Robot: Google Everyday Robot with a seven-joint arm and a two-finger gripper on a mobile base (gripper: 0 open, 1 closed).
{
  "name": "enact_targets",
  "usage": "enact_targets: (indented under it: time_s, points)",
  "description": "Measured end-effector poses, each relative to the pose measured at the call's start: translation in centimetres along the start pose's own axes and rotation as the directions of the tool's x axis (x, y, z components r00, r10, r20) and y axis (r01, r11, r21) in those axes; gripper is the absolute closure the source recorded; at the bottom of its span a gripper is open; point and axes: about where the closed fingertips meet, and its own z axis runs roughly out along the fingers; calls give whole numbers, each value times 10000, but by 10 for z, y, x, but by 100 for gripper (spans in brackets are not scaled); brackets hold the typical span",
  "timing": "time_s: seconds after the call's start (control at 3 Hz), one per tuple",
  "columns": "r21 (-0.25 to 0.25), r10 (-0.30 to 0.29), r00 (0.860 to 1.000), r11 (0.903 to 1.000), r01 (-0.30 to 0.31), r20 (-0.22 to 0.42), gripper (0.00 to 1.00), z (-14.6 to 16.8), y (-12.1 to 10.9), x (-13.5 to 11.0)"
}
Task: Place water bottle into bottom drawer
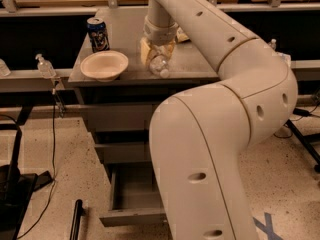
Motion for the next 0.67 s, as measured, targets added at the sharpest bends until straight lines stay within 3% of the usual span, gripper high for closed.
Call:
enact_targets:
  time_s: [0.33,0.67]
  points:
    - [31,-1067,9910,9943,1068,813,81,-20,-14,7]
    - [540,-1977,9720,9799,1922,1272,100,-39,-34,26]
